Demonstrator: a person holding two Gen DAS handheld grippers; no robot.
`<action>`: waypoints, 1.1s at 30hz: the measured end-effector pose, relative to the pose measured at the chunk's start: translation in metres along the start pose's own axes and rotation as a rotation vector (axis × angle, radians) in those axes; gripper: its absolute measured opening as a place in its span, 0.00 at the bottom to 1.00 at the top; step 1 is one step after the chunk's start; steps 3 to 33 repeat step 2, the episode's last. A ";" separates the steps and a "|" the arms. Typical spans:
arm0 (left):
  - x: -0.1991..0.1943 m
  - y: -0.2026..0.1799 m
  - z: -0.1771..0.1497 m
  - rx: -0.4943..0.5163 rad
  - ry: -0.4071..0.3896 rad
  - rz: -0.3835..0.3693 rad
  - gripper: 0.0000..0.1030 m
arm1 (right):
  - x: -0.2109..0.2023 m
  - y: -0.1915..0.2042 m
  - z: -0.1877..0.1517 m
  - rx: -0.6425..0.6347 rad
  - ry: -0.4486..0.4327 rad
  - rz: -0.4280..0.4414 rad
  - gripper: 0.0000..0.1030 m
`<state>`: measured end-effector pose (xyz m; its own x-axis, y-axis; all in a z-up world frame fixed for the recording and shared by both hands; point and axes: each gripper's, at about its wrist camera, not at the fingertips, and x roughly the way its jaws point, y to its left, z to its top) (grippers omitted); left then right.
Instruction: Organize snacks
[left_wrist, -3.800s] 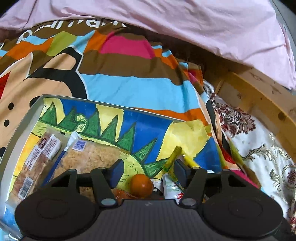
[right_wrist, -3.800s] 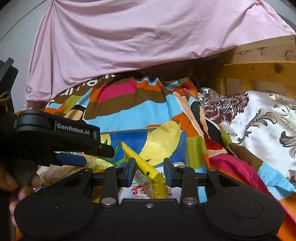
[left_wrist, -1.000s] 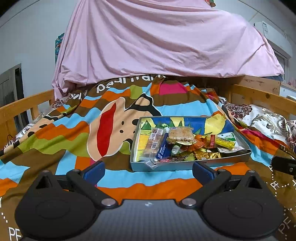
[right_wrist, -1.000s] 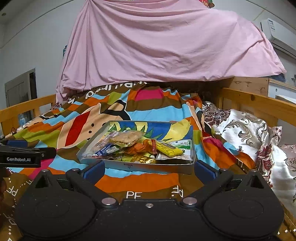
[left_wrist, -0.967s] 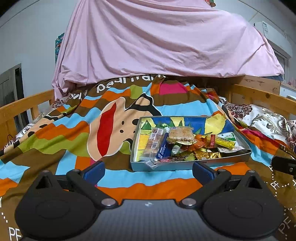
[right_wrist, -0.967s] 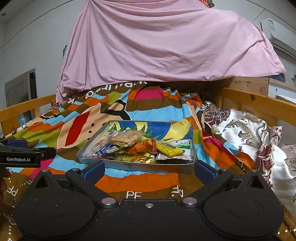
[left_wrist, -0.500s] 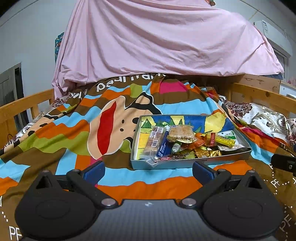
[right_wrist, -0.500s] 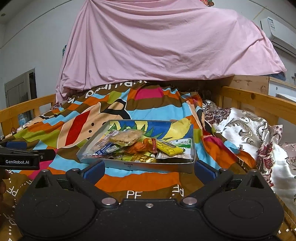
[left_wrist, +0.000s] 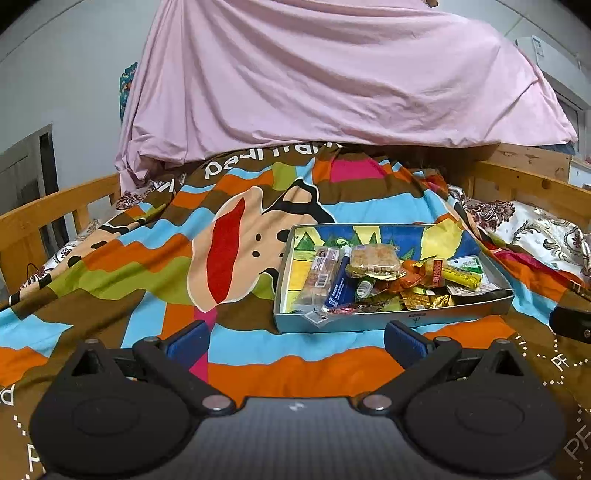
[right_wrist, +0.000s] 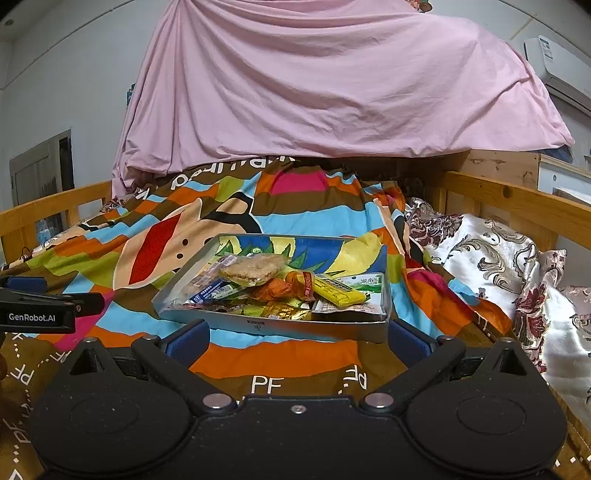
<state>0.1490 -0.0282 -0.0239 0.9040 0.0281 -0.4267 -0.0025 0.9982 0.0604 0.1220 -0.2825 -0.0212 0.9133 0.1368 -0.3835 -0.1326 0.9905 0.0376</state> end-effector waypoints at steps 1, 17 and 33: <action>0.001 0.000 0.000 0.001 0.001 0.004 0.99 | 0.000 0.000 0.000 0.001 0.000 0.000 0.99; 0.001 0.000 0.000 0.003 0.003 0.008 0.99 | 0.000 0.000 0.000 0.001 0.001 0.001 0.99; 0.001 0.000 0.000 0.003 0.003 0.008 0.99 | 0.000 0.000 0.000 0.001 0.001 0.001 0.99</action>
